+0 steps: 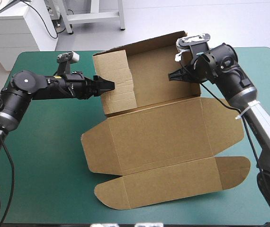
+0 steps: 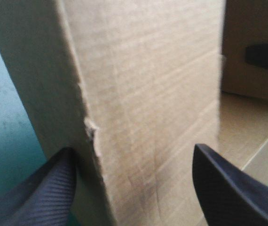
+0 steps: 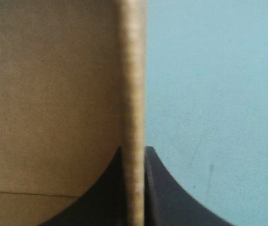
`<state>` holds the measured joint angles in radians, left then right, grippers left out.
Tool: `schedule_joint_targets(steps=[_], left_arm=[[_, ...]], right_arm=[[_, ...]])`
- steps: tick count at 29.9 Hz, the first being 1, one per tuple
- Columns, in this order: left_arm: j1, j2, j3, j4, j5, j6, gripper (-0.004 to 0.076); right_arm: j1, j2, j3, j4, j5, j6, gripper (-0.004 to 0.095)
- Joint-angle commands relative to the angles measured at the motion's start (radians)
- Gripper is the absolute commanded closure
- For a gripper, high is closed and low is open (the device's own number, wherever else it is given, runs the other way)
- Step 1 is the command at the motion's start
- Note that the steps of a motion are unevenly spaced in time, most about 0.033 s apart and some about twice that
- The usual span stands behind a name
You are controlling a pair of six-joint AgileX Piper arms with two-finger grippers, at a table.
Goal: Fold the box
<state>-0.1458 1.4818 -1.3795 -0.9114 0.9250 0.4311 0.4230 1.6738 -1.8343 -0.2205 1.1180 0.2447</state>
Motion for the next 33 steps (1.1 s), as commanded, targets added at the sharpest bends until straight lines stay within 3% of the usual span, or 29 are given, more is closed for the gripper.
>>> schedule_joint_targets(steps=[1,5,15,18,20,24,33], left_arm=[[-0.073,-0.042,-0.024,0.081,-0.092,-0.105,0.0232],[-0.123,-0.042,-0.024,0.233,-0.176,-0.255,0.0232],[-0.127,-0.042,-0.024,0.238,-0.287,-0.338,0.0252],[-0.127,-0.032,-0.024,0.235,-0.272,-0.337,0.0343],[-0.127,-0.019,-0.024,0.239,-0.262,-0.337,0.0447],[-0.127,-0.005,-0.024,0.232,-0.268,-0.337,0.0727],[-0.127,0.009,-0.035,0.324,-0.249,-0.339,0.0731]], right_arm=[[0.004,-0.051,-0.038,-0.002,-0.069,0.011,0.0921],[0.006,-0.051,-0.038,-0.002,-0.069,0.011,0.0921],[0.013,-0.051,-0.038,-0.007,-0.075,0.011,0.0921],[0.013,-0.051,-0.038,-0.007,-0.075,0.011,0.0921],[0.013,-0.051,-0.038,-0.007,-0.075,0.011,0.0921],[0.013,-0.051,-0.038,-0.007,-0.075,0.011,0.0921],[0.013,-0.049,-0.034,0.004,-0.039,0.054,0.0922]])
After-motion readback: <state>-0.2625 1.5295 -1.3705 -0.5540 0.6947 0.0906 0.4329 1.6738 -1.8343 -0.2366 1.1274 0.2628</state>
